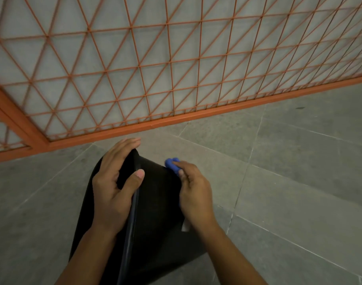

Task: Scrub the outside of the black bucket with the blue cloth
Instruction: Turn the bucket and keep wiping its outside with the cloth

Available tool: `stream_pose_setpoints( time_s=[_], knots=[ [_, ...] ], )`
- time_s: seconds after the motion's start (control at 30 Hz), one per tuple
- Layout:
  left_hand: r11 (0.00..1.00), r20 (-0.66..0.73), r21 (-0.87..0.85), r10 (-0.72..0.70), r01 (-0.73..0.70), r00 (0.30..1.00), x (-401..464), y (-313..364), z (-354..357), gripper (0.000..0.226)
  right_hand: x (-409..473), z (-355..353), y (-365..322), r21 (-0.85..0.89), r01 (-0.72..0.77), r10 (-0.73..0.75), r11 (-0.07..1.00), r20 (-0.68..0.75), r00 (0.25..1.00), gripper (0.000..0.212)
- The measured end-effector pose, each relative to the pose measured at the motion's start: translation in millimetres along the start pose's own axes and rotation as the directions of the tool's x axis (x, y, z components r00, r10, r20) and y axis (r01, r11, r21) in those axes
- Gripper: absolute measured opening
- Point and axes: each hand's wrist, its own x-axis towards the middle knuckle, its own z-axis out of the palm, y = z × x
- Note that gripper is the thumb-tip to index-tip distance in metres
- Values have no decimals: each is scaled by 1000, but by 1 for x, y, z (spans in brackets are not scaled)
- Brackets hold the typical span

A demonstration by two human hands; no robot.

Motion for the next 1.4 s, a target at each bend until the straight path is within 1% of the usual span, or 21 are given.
stream_pose_setpoints(
  time_s=[0.07, 0.13, 0.23, 0.33, 0.37, 0.4, 0.47, 0.57, 0.6, 0.67, 0.73, 0.8, 0.9, 0.97, 1.03, 1.1, 1.17, 1.2, 1.27, 1.33, 1.4],
  knots=[
    [1000, -20, 1, -17, 17, 1000, 0, 1, 1, 46, 4, -10, 31, -97, -176, 175, 980, -21, 984, 28],
    [1000, -21, 7, -27, 27, 999, 1, 5, 6, 47, -3, -20, 55, -94, -320, 312, 943, -94, 945, 28],
    [999, -22, -1, -34, 34, 999, 4, 6, 9, 46, -32, -19, 58, -25, -391, 379, 920, -198, 904, 32],
    [999, -22, -8, -50, 49, 999, 6, 4, 6, 46, -67, -4, 35, -33, -402, 383, 915, -247, 890, 38],
    [999, -22, -6, -54, 54, 998, 6, 3, 6, 45, -75, 2, 22, -40, -373, 353, 927, -245, 903, 40],
    [998, -23, -2, -58, 58, 998, 7, 2, 6, 45, -81, 9, 7, -44, -305, 287, 951, -237, 928, 44],
    [998, -24, -1, -66, 66, 998, 8, 1, 7, 45, -88, 23, -27, -28, -128, 119, 991, -217, 969, 52],
    [998, -18, 11, -66, 66, 998, 10, 0, 8, 44, -80, 31, -60, 34, 120, -112, 992, -178, 978, 39],
    [997, -16, 15, -76, 76, 997, 11, -1, 8, 44, -69, 28, -60, 57, 144, -134, 988, -155, 979, 38],
    [995, -21, 18, -94, 94, 995, 12, -1, 9, 46, -43, 20, -50, 84, 83, -77, 993, -63, 995, 35],
    [995, -33, 12, -101, 102, 994, 11, 0, 9, 47, -21, 9, -29, 67, -44, 45, 997, -21, 999, 33],
    [994, -48, 17, -107, 108, 993, 11, 2, 9, 48, -10, -1, -3, 49, -174, 177, 984, -65, 982, 31],
    [994, -44, 21, -104, 105, 994, 12, 6, 13, 48, -25, -11, 22, 48, -331, 335, 942, -172, 927, 32],
    [994, -37, 34, -102, 103, 994, 13, 7, 14, 46, -45, -8, 23, 64, -429, 433, 901, -206, 878, 34],
    [993, -41, 48, -110, 111, 993, 14, 7, 12, 45, -65, 3, 5, 76, -462, 467, 884, -220, 857, 36],
    [991, -41, 59, -114, 117, 993, 15, 8, 11, 46, -79, 14, -29, 86, -353, 363, 932, -172, 916, 42],
    [990, -35, 87, -106, 108, 994, 15, 10, 14, 46, -90, 22, -59, 136, -170, 189, 976, -142, 972, 48],
    [989, -32, 101, -108, 110, 994, 15, 11, 16, 47, -95, 23, -68, 165, -82, 105, 983, -139, 985, 46],
    [985, -27, 123, -115, 118, 993, 16, 14, 19, 49, -97, 20, -74, 184, 24, 4, 983, -151, 988, 42],
    [984, -14, 130, -121, 122, 993, 20, 13, 19, 52, -93, 16, -62, 176, 60, -30, 983, -170, 985, 41],
    [985, -15, 112, -134, 135, 991, 22, 10, 16, 53, -88, 12, -38, 140, -11, 34, 990, -159, 987, 45]
  ],
)
